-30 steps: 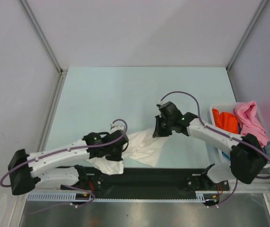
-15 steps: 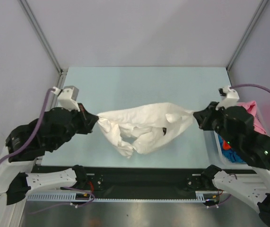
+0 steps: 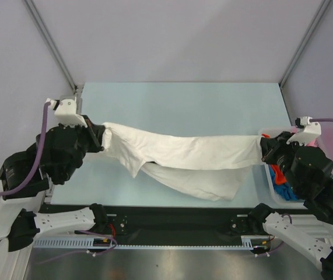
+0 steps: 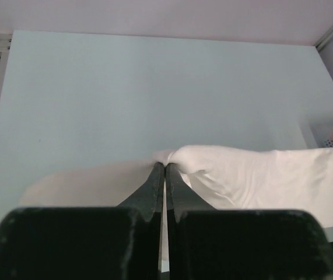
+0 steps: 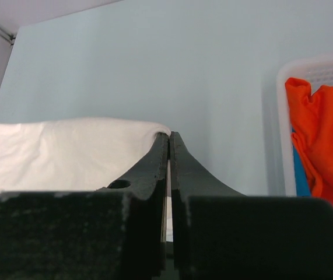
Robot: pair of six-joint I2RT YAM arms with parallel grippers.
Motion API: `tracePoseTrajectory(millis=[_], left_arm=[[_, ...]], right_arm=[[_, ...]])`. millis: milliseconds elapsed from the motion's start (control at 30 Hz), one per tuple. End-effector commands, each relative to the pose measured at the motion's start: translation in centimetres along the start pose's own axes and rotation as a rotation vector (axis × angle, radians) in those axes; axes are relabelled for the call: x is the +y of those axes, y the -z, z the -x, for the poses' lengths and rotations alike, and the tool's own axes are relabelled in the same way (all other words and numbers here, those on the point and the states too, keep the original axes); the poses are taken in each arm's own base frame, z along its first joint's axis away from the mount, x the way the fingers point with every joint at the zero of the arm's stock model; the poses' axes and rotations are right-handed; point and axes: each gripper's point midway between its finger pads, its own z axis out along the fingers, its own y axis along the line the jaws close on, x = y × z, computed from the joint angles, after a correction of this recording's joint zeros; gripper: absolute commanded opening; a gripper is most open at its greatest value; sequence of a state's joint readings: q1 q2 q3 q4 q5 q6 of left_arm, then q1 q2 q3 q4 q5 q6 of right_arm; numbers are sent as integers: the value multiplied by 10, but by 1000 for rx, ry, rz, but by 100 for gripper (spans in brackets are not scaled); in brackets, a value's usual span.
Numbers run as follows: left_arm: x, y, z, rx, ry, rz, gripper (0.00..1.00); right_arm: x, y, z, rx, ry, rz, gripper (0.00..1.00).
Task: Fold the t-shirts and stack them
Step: Flatten the tshirt out
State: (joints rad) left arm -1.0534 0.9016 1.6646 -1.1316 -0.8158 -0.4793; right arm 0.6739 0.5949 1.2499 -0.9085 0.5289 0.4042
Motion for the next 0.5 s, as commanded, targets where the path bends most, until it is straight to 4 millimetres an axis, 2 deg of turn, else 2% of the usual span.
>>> tracePoseTrajectory(millis=[0,100,233,333,400,467], left_arm=[[20,3,2,-24,16,84,0],[34,15,-10,-15,95,78,0],[35,19,-30,17,142,28,0],[27,13,-33,26,110,17,0],[20,9,-24,19,74,13,0],[12,-3,-20,16,29,45,0]], right_arm=[[-3,5,33,-110,-29,-27,0],[-7,17,38,-126,-70,-16,0],[-7,26,47,-148,-78,4,0],[-4,17,49,-156,-57,-11,0],[2,5,47,-135,-37,-24,0],[4,-5,46,-130,-21,-52,0]])
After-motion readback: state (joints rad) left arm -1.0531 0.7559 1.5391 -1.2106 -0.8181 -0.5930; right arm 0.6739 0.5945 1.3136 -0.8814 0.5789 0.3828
